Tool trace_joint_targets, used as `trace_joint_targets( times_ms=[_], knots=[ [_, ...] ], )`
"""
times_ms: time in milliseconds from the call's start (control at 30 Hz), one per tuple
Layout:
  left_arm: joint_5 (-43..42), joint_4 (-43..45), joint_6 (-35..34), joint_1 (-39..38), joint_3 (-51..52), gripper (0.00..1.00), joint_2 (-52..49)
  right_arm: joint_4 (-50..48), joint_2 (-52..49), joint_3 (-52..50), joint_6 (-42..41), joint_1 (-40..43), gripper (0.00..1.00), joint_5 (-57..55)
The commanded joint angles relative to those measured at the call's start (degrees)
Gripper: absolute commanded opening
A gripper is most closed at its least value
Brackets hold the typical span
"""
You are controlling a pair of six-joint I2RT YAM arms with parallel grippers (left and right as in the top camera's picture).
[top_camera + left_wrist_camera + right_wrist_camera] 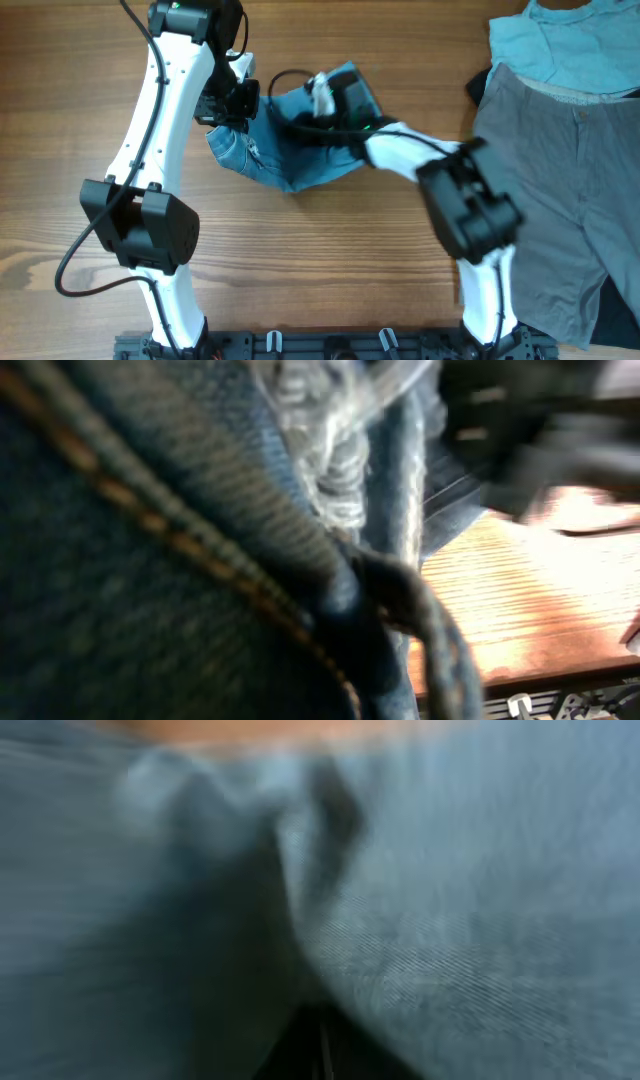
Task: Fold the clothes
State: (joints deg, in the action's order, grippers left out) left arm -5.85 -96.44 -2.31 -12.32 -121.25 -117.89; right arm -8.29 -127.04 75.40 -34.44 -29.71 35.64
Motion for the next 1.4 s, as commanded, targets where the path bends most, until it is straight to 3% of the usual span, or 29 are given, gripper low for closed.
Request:
trace_joint_targets(
  times_ms=[0,200,367,467,667,833,967,1133,1367],
  knots=[
    [-1.1,0.0,-0.7,0.3,-0.6,0.05,0.4,-3.0,-8.2,-0.1,-10.6,-3.7,0.04,3.7],
    [-1.1,2.0,-0.8,-0.1,-6.2,0.08,0.4,-2.9,-7.3,-0.1,-10.6,-5.1,0.04,9.1],
    [-1.1,4.3,-0.8,-1.6,-9.5,0.06,0.4,7.3,1.6,-0.1,-5.0,-1.4,0.04,8.9],
    [-1.1,4.3,-0.8,-3.8,-9.0,0.07,-0.1,16.9,11.0,-0.1,1.2,4.0,0.04,3.1],
    [-1.1,5.8,-0.8,-9.0,-7.7,0.20,-1.9,30.4,20.7,-0.1,3.3,14.4,0.06,-11.0],
    [-1.1,8.5,-1.2,-13.1,-7.6,0.31,-6.3,37.3,20.7,-0.1,6.8,21.1,0.06,-10.8],
    [-1.1,10.8,-1.4,-14.8,-7.6,0.32,-9.4,37.2,20.5,-0.1,12.9,21.9,0.06,-11.5],
    [-1.2,17.6,-6.2,-15.0,-7.6,0.32,-10.9,38.0,17.1,-0.1,8.8,21.4,0.05,-19.1],
    [-1.8,23.2,-7.6,-16.0,-7.6,0.36,-12.3,35.7,7.5,-0.1,8.5,21.4,0.04,-14.6]
  ],
)
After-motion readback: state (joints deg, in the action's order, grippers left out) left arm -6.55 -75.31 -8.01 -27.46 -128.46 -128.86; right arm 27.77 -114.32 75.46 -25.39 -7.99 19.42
